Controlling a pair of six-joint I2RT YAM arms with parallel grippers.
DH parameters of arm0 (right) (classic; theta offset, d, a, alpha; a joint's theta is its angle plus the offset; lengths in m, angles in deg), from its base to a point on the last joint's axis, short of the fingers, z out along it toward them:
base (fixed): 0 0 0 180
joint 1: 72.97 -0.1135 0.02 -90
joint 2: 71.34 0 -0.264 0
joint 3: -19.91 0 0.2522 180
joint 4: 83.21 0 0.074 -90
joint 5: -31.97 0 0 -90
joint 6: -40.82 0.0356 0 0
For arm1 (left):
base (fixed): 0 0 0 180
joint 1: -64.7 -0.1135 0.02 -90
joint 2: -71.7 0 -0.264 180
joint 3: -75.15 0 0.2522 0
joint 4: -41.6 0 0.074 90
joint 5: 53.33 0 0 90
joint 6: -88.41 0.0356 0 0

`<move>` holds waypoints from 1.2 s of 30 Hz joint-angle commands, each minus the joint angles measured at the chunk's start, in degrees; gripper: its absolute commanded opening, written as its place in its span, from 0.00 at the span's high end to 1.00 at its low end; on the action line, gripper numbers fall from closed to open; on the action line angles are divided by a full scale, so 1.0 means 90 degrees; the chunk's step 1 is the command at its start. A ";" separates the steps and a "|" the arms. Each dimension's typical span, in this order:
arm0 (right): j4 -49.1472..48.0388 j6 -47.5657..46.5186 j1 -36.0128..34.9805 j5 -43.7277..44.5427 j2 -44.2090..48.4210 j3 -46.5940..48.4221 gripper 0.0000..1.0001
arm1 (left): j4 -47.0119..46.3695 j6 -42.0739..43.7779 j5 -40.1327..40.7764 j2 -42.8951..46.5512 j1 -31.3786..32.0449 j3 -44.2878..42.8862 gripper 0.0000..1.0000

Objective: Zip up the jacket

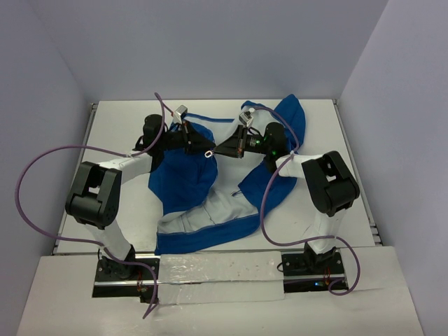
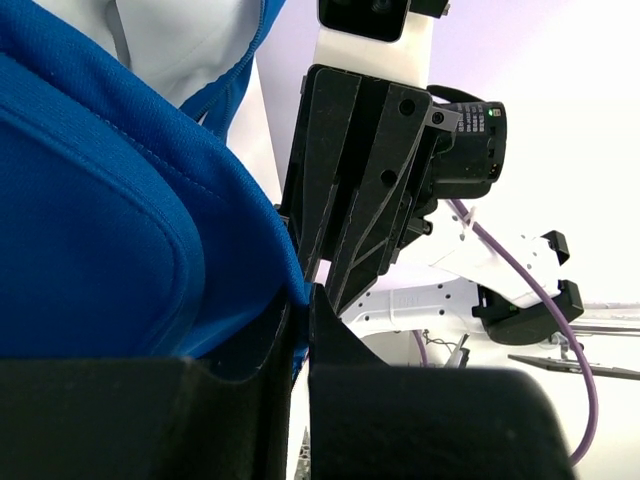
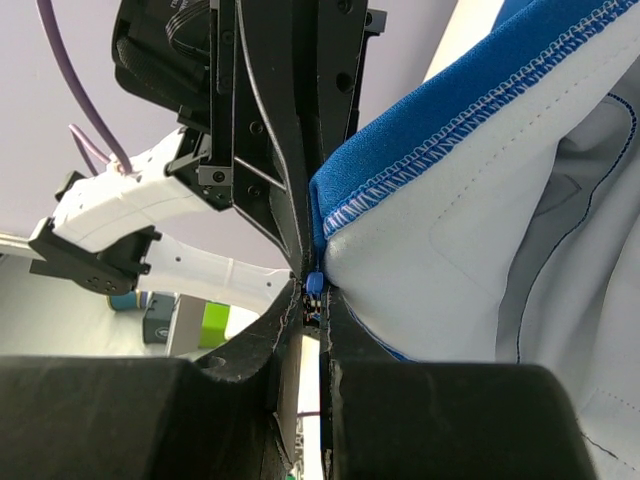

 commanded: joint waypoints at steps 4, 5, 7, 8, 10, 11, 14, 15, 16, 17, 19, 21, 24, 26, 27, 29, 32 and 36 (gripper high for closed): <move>-0.0551 0.0135 0.0116 0.0033 0.0026 0.0116 0.55 | -0.0815 -0.0458 0.0065 0.0218 -0.0163 0.0212 1.00; -0.0549 0.0127 0.0165 0.0052 0.0142 0.0077 0.36 | -0.0942 -0.0612 0.0065 0.0201 -0.0194 0.0264 1.00; -0.0533 0.0108 0.0310 0.0069 0.0369 -0.0034 0.23 | -0.1184 -0.0829 0.0045 0.0160 -0.0241 0.0351 1.00; -0.0444 0.0046 0.0445 0.0051 0.0460 -0.0097 0.21 | -0.1266 -0.0911 0.0027 0.0141 -0.0268 0.0396 1.00; -0.0263 -0.0065 0.0649 0.0003 0.0767 -0.0197 0.18 | -0.1310 -0.0969 0.0024 0.0110 -0.0280 0.0430 1.00; -0.0094 -0.0149 0.0765 -0.0024 0.0875 -0.0239 0.17 | -0.1314 -0.0982 0.0018 0.0101 -0.0280 0.0440 1.00; 0.0988 -0.0869 0.1025 -0.0003 0.1257 -0.0114 0.17 | -0.1192 -0.0921 0.0055 0.0109 -0.0290 0.0447 1.00; 0.2128 -0.1415 0.1049 0.0166 0.1403 0.0067 0.17 | -0.1180 -0.0936 0.0055 0.0102 -0.0290 0.0444 1.00; 0.3269 -0.1962 0.1072 0.0335 0.1550 0.0247 0.17 | -0.1169 -0.0951 0.0055 0.0094 -0.0290 0.0440 1.00; 0.3645 -0.2614 0.1073 0.0637 0.1685 0.0507 0.18 | -0.1178 -0.0956 0.0062 0.0085 -0.0290 0.0439 1.00; 0.6544 -0.4326 0.0967 0.1953 0.1907 0.1350 0.19 | -0.1257 -0.1020 0.0065 0.0067 -0.0290 0.0453 1.00; 0.7479 -0.4771 0.0930 0.2911 0.2029 0.1901 0.19 | -0.1259 -0.1018 0.0067 0.0055 -0.0290 0.0441 1.00; 0.8669 -0.5160 0.0928 0.4542 0.2170 0.2631 0.21 | -0.1248 -0.0991 0.0031 0.0028 -0.0290 0.0395 1.00; 0.9244 -0.5323 0.0933 0.5857 0.2178 0.2983 0.26 | -0.1167 -0.0930 0.0024 0.0031 -0.0290 0.0365 1.00; 0.9441 -0.5399 0.0933 0.6220 0.2176 0.3096 0.29 | -0.1104 -0.0899 0.0035 0.0037 -0.0290 0.0342 1.00; 0.9689 -0.5463 0.0933 0.6488 0.2178 0.3270 0.31 | -0.1009 -0.0872 0.0056 0.0043 -0.0290 0.0305 1.00; 0.9973 -0.5554 0.0933 0.7154 0.2238 0.3443 0.34 | -0.0828 -0.0778 0.0098 0.0072 -0.0290 0.0206 1.00; 1.0150 -0.5537 0.1030 0.7978 0.2246 0.3232 0.31 | -0.0655 -0.0712 0.0147 0.0082 -0.0290 0.0116 1.00</move>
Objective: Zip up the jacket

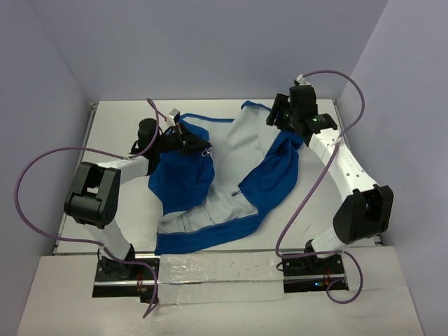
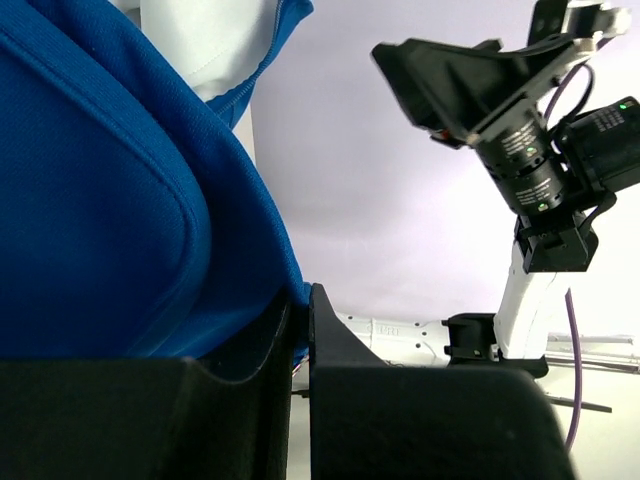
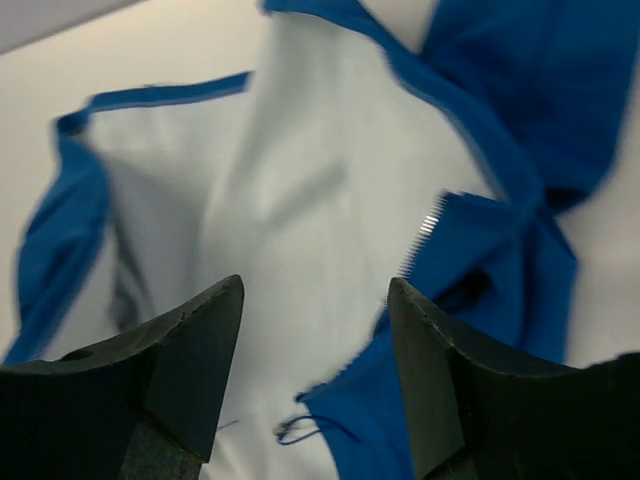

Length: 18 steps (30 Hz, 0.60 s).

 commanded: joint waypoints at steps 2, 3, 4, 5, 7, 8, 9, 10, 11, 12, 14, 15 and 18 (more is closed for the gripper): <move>0.0708 -0.0221 0.0279 0.1524 0.0155 -0.0122 0.28 | 0.0085 0.0218 0.0054 0.0098 -0.0013 -0.0335 1.00; 0.0702 -0.0186 0.0374 0.1507 0.0167 -0.0293 0.27 | 0.0132 0.0242 0.0066 0.0110 -0.0013 -0.0341 1.00; 0.0608 -0.0142 0.0487 0.1398 0.0222 -0.0402 0.27 | 0.0174 0.0294 0.0074 0.0136 -0.0013 -0.0343 1.00; 0.0463 -0.0070 0.0577 0.1200 0.0271 -0.0532 0.27 | 0.0242 0.0353 0.0089 0.0156 -0.0013 -0.0346 1.00; 0.0132 0.0094 0.0744 0.0691 0.0352 -0.0827 0.27 | 0.0392 0.0431 0.0115 0.0176 -0.0013 -0.0366 1.00; -0.0039 0.0147 0.0845 0.0505 0.0375 -0.0935 0.28 | 0.0422 0.0447 0.0113 0.0177 -0.0013 -0.0376 1.00; -0.0167 0.0180 0.0928 0.0372 0.0367 -0.1007 0.29 | 0.0428 0.0453 0.0108 0.0172 -0.0013 -0.0382 1.00; -0.0189 0.0200 0.0958 0.0235 0.0315 -0.1014 0.30 | 0.0428 0.0452 0.0104 0.0171 -0.0012 -0.0385 1.00; -0.0264 0.0220 0.0967 0.0100 0.0204 -0.0987 0.31 | 0.0428 0.0448 0.0093 0.0167 -0.0008 -0.0397 1.00; -0.0340 0.0240 0.0975 -0.0035 0.0093 -0.0959 0.32 | 0.0428 0.0444 0.0081 0.0163 -0.0004 -0.0409 1.00; -0.0548 0.0362 0.1027 -0.0136 -0.0012 -0.1005 0.34 | 0.0437 0.0443 0.0070 0.0171 -0.0012 -0.0428 1.00; -0.0680 0.0426 0.1062 -0.0278 -0.0067 -0.1059 0.34 | 0.0442 0.0448 0.0064 0.0167 -0.0013 -0.0440 1.00; -0.1044 0.0559 0.1146 -0.0727 -0.0218 -0.1195 0.36 | 0.0457 0.0454 0.0059 0.0172 -0.0013 -0.0450 1.00</move>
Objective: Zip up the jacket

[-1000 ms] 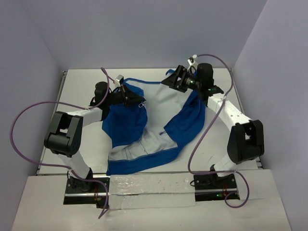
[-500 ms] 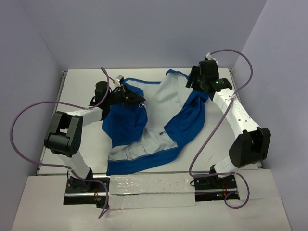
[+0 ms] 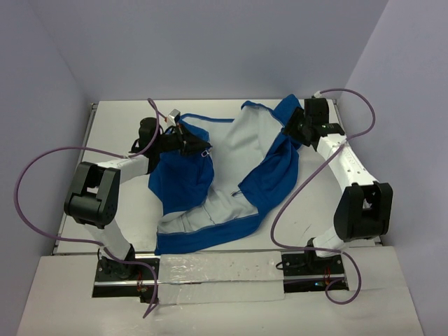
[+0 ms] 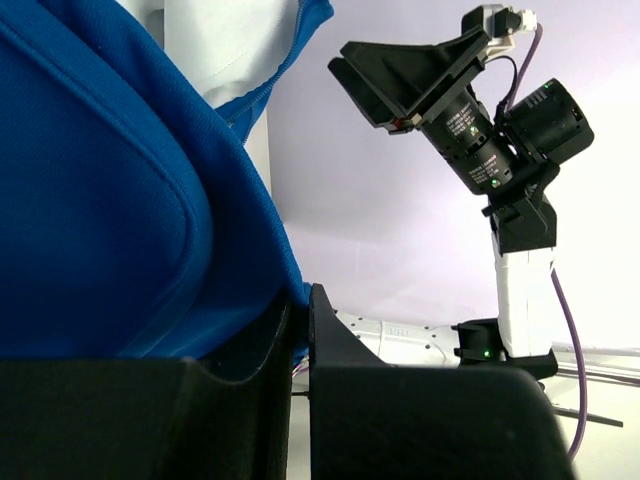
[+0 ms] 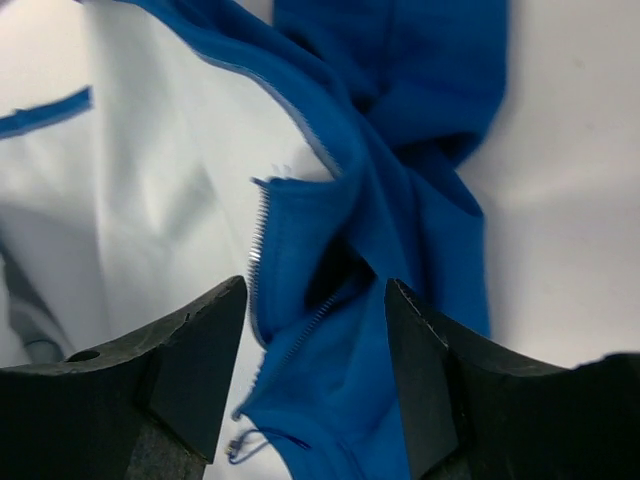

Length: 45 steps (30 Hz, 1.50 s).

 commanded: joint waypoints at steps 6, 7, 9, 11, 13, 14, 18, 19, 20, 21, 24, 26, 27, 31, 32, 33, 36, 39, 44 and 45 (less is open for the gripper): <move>-0.1088 0.0434 0.0282 -0.0924 -0.0588 -0.0103 0.41 | -0.0087 0.0129 -0.0013 0.0187 -0.0013 -0.0318 1.00; -0.1142 0.0473 0.0306 -0.0960 -0.0619 -0.0122 0.42 | -0.0087 0.0129 -0.0014 0.0184 -0.0013 -0.0325 1.00; -0.1279 0.0546 0.0363 -0.1080 -0.0686 -0.0150 0.44 | -0.0087 0.0129 -0.0008 0.0172 -0.0013 -0.0331 1.00; -0.1371 0.0575 0.0369 -0.1192 -0.0740 -0.0170 0.45 | -0.0087 0.0130 -0.0012 0.0150 -0.0013 -0.0340 1.00; -0.1456 0.0597 0.0374 -0.1256 -0.0833 -0.0170 0.47 | -0.0094 0.0119 -0.0032 0.0116 -0.0013 -0.0365 1.00; -0.1469 0.0611 0.0374 -0.1268 -0.0858 -0.0176 0.48 | -0.0096 0.0112 -0.0037 0.0113 -0.0013 -0.0370 1.00; -0.1708 0.0706 0.0374 -0.1356 -0.0901 -0.0231 0.69 | -0.0096 0.0110 -0.0036 0.0113 -0.0013 -0.0380 1.00; -0.1785 0.0723 0.0374 -0.1466 -0.0867 -0.0273 0.86 | -0.0087 0.0118 -0.0028 0.0113 -0.0013 -0.0371 1.00; -0.1885 0.0743 0.0374 -0.1569 -0.0803 -0.0310 0.93 | -0.0091 0.0114 -0.0018 0.0113 -0.0013 -0.0366 1.00; -0.1985 0.0763 0.0374 -0.1672 -0.0737 -0.0344 1.00 | -0.0097 0.0109 -0.0008 0.0113 -0.0013 -0.0361 1.00; -0.1919 0.0861 0.0367 -0.2441 -0.0505 -0.0314 1.00 | -0.0338 -0.0037 -0.0074 -0.0019 -0.0013 -0.0509 1.00; -0.1987 0.0999 0.0287 -0.2905 -0.0355 -0.0367 1.00 | -0.0519 -0.0168 -0.0123 -0.0134 -0.0014 -0.0592 1.00; -0.1997 0.1026 0.0169 -0.3332 -0.0218 -0.0394 1.00 | -0.0677 -0.0224 -0.0106 -0.0182 -0.0023 -0.0674 1.00; -0.2022 0.0924 -0.0074 -0.4510 -0.0054 -0.0385 1.00 | -0.1517 -0.0706 -0.0290 -0.0505 -0.0062 -0.0731 1.00; -0.1964 0.0848 -0.0084 -0.4758 -0.0064 -0.0381 1.00 | -0.1761 -0.0805 -0.0299 -0.0563 -0.0073 -0.0711 1.00; -0.1908 0.0785 -0.0219 -0.4964 -0.0072 -0.0325 1.00 | -0.2159 -0.0907 -0.0413 -0.0615 -0.0094 -0.0687 1.00; -0.1846 0.0371 -0.0633 -0.5890 -0.0078 -0.0278 1.00 | -0.3034 -0.1321 -0.0602 -0.0814 -0.0169 -0.0485 1.00; -0.1360 -0.0091 -0.1086 -0.6380 -0.0269 0.0017 1.00 | -0.3098 -0.1210 -0.0585 -0.0832 -0.0178 -0.0381 1.00; -0.2097 0.0411 -0.1572 -0.6606 -0.0408 -0.0176 1.00 | -0.2740 -0.0904 -0.0512 -0.0668 -0.0179 -0.0315 1.00; -0.2234 0.0509 -0.1622 -0.6606 -0.0421 -0.0249 1.00 | -0.2670 -0.0862 -0.0475 -0.0638 -0.0179 -0.0300 1.00</move>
